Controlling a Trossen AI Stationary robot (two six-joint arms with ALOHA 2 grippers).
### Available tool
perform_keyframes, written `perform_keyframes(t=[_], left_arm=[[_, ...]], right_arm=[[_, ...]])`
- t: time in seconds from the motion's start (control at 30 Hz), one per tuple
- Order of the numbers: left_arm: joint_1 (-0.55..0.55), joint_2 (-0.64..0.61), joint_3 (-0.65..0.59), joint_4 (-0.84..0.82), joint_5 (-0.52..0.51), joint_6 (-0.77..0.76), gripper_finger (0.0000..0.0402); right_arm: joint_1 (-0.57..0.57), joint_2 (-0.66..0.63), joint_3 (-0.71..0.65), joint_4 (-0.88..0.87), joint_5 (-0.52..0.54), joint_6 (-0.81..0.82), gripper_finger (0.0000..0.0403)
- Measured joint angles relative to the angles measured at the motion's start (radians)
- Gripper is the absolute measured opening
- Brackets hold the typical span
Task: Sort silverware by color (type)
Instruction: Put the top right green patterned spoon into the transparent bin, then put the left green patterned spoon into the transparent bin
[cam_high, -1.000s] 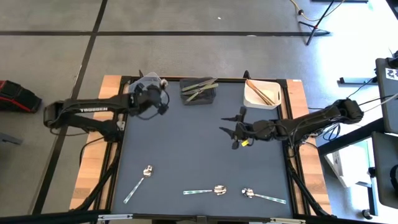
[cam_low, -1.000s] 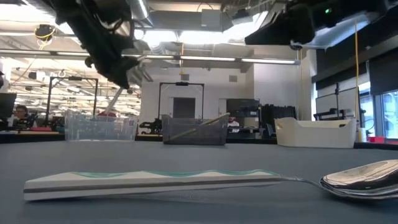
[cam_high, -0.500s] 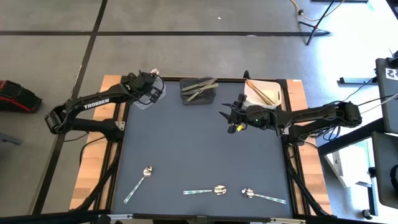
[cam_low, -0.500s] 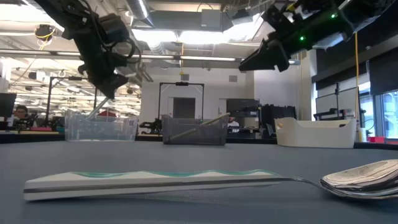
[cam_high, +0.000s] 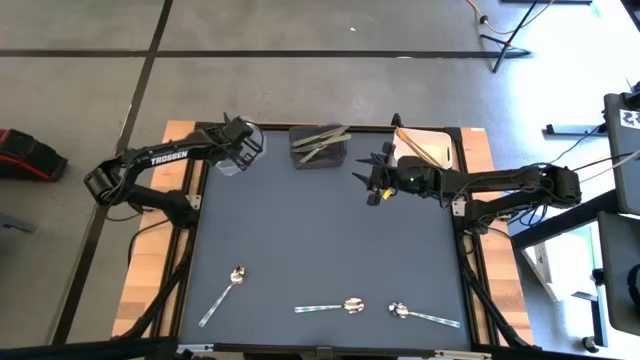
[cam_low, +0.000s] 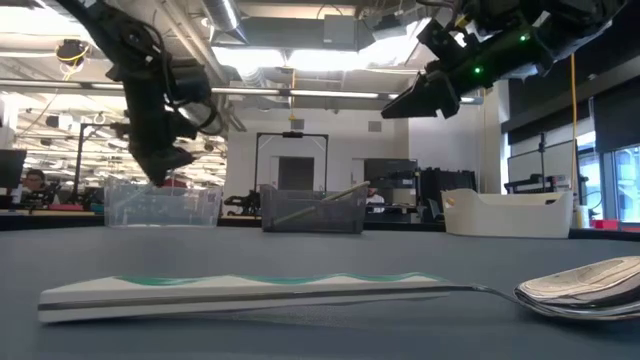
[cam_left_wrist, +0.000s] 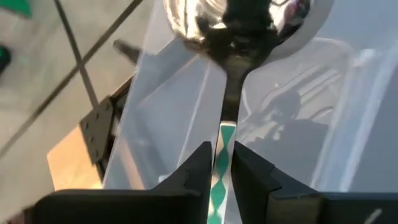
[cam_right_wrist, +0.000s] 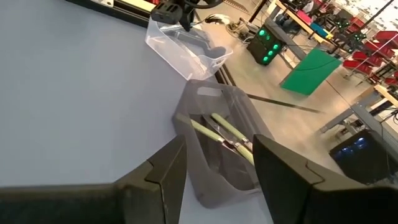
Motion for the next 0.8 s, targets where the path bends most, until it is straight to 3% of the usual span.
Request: perform_keyframes(t=[0.2,0.4,0.5,0.67,0.8], left_arm=[[0.02,-0.014,0.013,-0.046,0.004,-0.027,0.0091],[-0.054,-0.072,0.105,-0.084,0.15,-0.051,0.0102],[-0.143,-0.109,0.141,-0.069,0.234,-0.056,0.0103],[-0.358,-0.124,0.157,-0.023,0.463,-0.106,0.0103],[-0.572,-0.108,0.157,-0.009,0.51,-0.23,0.0103]], right_arm=[[0.0,0.0,0.0,0.007,-0.011,0.0,0.0175],[0.001,0.0,0.0,0.016,-0.013,0.0,0.0175],[0.001,0.0,0.0,0.026,-0.037,0.001,0.0175],[0.002,0.0,0.0,0.027,-0.119,0.003,0.0175],[0.002,0.0,0.0,0.027,-0.197,0.037,0.0175]])
